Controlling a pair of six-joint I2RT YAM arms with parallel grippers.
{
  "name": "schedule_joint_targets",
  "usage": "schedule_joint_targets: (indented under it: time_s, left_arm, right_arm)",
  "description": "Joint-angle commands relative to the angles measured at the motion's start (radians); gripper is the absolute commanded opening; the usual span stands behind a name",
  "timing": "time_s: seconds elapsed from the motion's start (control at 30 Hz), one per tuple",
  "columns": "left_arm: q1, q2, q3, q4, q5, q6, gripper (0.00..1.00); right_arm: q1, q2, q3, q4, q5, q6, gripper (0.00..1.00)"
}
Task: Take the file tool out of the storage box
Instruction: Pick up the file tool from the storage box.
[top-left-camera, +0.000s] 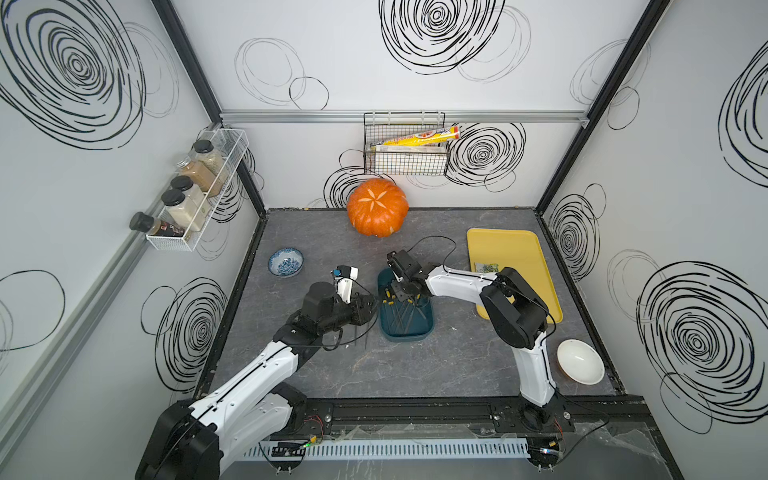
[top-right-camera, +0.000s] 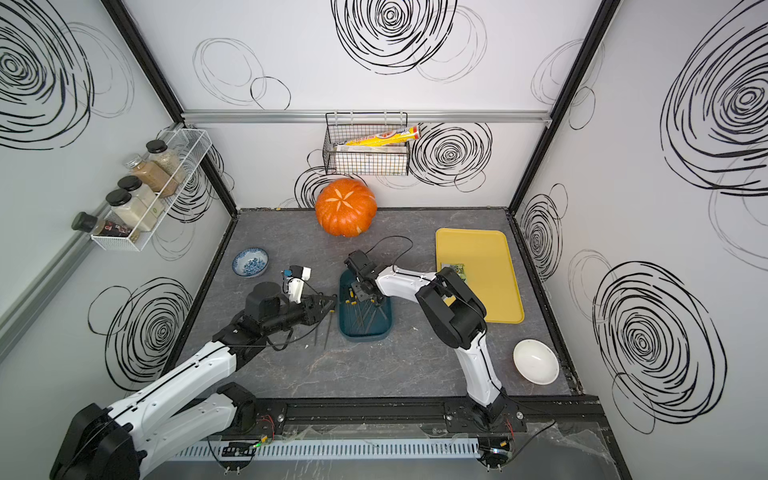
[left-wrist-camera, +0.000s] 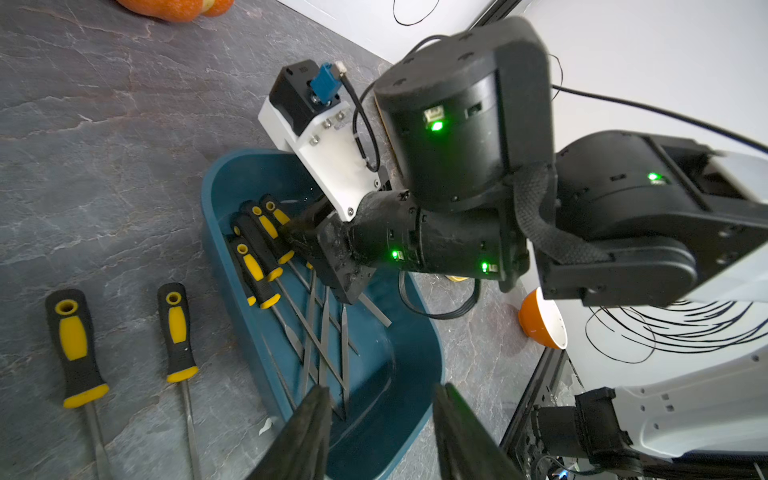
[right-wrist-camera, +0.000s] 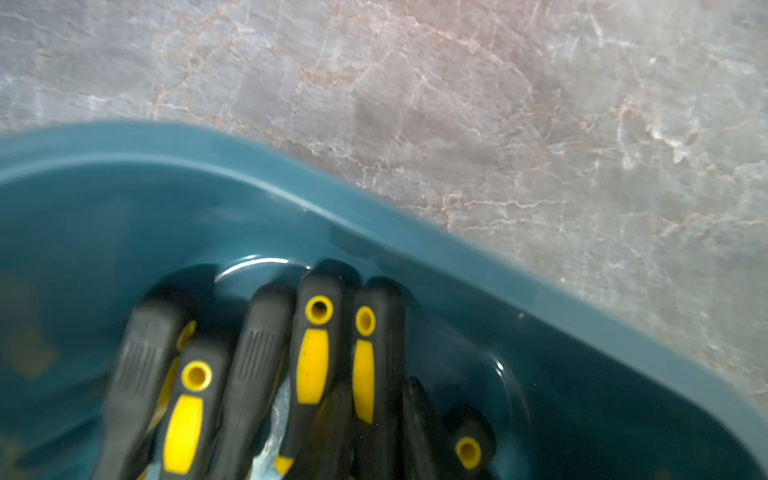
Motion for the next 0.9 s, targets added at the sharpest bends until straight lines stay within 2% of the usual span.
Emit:
schedule_joint_targets:
  time_s: [0.0,0.17,0.27,0.37,0.5,0.87]
  left_arm:
    - [0.000,-0.007,-0.007,0.024,-0.011,0.019,0.48]
    - [0.000,-0.009,-0.006,0.023,-0.011,0.020,0.48]
    - [0.000,-0.008,-0.005,0.021,-0.011,0.020,0.48]
    - [0.000,-0.005,-0.006,0.021,-0.011,0.020,0.48]
    - [0.000,-0.005,-0.005,0.022,-0.009,0.019,0.48]
    - [0.000,-0.015,-0.013,0.049,0.020,0.014,0.48]
  right_arm:
    - [-0.003,0.071,0.006,-0.162,0.037,0.032,0.23]
    - [-0.001,0.090,0.017,-0.187,0.061,0.035,0.21]
    - [-0.001,0.124,0.049,-0.215,0.044,0.036,0.06]
    - [-0.002,0.112,0.050,-0.213,0.041,0.039,0.01]
    - [0.002,0.033,0.013,-0.160,0.035,0.038,0.00]
    - [0.002,-0.203,-0.082,0.022,-0.108,0.013,0.00]
